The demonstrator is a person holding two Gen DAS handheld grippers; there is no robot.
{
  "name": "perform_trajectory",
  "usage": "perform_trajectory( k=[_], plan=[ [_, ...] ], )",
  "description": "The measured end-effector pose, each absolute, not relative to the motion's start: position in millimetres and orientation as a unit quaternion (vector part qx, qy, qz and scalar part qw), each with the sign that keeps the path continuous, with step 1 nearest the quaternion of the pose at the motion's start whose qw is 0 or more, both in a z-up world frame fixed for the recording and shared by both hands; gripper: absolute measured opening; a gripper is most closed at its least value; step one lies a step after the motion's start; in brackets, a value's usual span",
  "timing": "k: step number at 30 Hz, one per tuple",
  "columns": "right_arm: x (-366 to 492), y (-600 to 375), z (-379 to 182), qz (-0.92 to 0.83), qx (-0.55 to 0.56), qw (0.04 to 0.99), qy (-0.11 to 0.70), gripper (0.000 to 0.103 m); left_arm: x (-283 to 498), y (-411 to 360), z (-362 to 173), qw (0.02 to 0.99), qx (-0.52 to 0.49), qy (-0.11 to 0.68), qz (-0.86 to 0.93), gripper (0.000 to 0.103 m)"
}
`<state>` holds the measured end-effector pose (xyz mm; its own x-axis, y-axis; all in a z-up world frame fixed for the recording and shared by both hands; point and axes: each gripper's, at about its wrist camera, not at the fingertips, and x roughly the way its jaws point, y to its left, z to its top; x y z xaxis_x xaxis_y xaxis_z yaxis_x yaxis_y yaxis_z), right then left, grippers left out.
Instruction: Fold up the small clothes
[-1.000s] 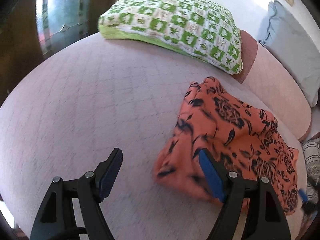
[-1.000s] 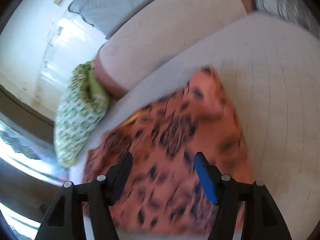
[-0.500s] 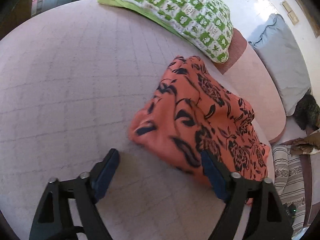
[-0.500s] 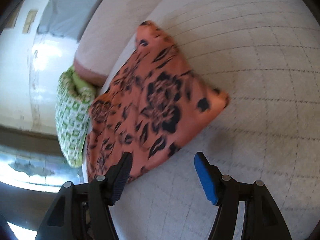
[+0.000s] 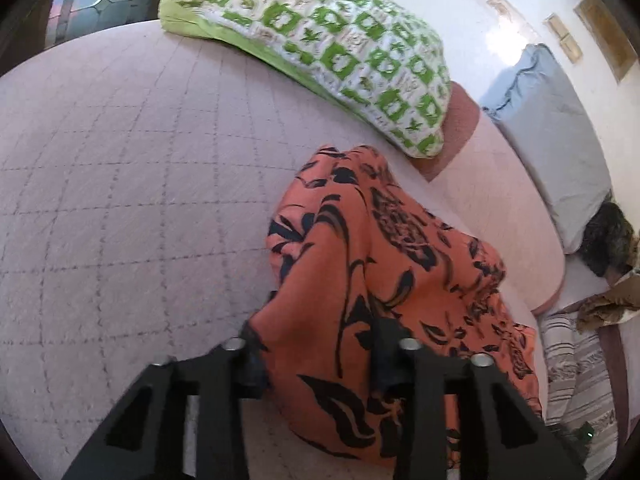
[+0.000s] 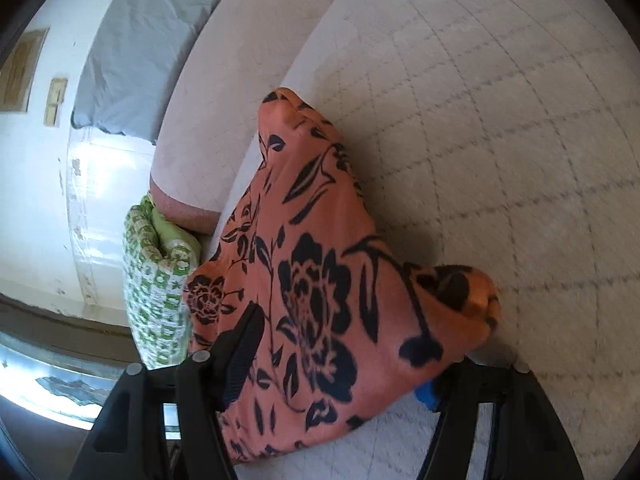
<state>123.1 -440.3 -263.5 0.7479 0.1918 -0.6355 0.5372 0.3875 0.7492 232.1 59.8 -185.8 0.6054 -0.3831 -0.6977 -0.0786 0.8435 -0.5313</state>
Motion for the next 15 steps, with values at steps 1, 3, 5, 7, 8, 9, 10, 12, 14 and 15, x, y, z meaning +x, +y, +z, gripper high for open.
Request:
perform_trajectory(
  k=[1, 3, 5, 7, 8, 9, 10, 12, 14, 15],
  plan=[
    [126.0, -440.0, -265.4, -0.112, 0.535, 0.763, 0.345, 0.029, 231.7, 59.7, -184.3, 0.857, -0.263, 0.433, -0.091, 0.032],
    [123.6, -438.7, -260.7, -0.114, 0.534, 0.767, 0.337, 0.024, 228.8, 61.4, -180.1, 0.859, -0.263, 0.428, -0.097, 0.028],
    [123.4, -431.3, -243.4, -0.117, 0.490, 0.798, 0.331, 0.022, 222.1, 67.0, -176.7, 0.857, -0.275, 0.423, -0.100, 0.027],
    [121.1, -421.1, -224.6, -0.115, 0.448, 0.826, 0.322, 0.022, 212.2, 74.0, -172.3, 0.856, -0.284, 0.419, -0.104, 0.026],
    [117.2, -418.7, -219.3, -0.112, 0.443, 0.830, 0.319, 0.021, 207.1, 76.4, -169.0, 0.856, -0.286, 0.417, -0.106, 0.026],
    [110.5, -417.3, -214.5, -0.107, 0.446, 0.831, 0.314, 0.021, 197.3, 80.0, -163.2, 0.857, -0.286, 0.415, -0.105, 0.025],
    [104.4, -416.4, -210.5, -0.103, 0.447, 0.832, 0.313, 0.021, 187.8, 82.4, -157.9, 0.859, -0.283, 0.413, -0.106, 0.025],
    [87.7, -413.6, -201.4, -0.101, 0.445, 0.831, 0.319, 0.021, 169.1, 85.1, -146.5, 0.866, -0.270, 0.406, -0.107, 0.025],
    [72.7, -411.9, -194.8, -0.098, 0.446, 0.828, 0.327, 0.021, 146.1, 87.8, -137.3, 0.872, -0.255, 0.403, -0.110, 0.025],
    [59.1, -411.0, -191.3, -0.098, 0.444, 0.828, 0.328, 0.021, 127.6, 90.8, -135.7, 0.874, -0.245, 0.406, -0.109, 0.025]
  ],
)
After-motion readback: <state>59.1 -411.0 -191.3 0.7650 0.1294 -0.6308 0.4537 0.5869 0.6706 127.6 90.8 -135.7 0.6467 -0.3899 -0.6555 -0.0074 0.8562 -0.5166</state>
